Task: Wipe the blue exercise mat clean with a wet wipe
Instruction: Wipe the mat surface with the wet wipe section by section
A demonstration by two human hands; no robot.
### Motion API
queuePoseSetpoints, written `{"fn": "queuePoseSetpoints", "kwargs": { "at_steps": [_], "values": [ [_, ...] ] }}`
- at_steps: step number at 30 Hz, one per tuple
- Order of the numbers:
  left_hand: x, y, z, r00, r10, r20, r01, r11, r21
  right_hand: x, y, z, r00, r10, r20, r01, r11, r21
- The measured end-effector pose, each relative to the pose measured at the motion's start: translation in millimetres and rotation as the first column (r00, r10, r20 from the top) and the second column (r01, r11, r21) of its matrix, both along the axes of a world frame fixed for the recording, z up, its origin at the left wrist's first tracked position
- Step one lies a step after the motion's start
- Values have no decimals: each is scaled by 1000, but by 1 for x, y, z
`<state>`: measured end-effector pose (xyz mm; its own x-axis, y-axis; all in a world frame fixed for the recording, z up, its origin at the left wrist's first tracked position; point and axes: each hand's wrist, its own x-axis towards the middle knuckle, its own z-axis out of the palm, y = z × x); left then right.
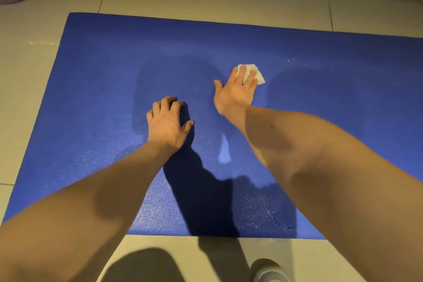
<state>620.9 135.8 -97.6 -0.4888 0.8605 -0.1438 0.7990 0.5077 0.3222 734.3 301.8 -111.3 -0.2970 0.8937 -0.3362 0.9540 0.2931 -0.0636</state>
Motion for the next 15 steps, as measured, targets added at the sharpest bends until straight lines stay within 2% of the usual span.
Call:
{"fn": "queuePoseSetpoints", "kwargs": {
  "at_steps": [2, 5, 7, 10, 12, 15],
  "values": [
    [-1, 0, -1, 1000, 0, 2, 0, 1000, 3, -21, -16, 1, 985, 173, -29, -173, 985, 10],
    [-1, 1, 0, 1000, 0, -3, 0, 1000, 17, -19, -20, 1, 909, 413, -56, -414, 910, 7],
    [-2, 3, 1, 1000, 11, -2, -11, 999, 30, -5, -3, -2, 874, 486, -18, -483, 872, 80],
    [-3, 5, 2, 1000, 24, -2, -24, 1000, 20, 24, 30, -3, 966, 257, -2, -254, 957, 141],
    [-6, 5, 2, 1000, 22, -11, -22, 1000, 4, 29, 41, -1, 989, 112, 95, -119, 990, 71],
    [-9, 7, 2, 1000, 24, -7, -24, 1000, -6, 7, 30, 3, 997, 24, 73, -24, 1000, 0]
  ]
}}
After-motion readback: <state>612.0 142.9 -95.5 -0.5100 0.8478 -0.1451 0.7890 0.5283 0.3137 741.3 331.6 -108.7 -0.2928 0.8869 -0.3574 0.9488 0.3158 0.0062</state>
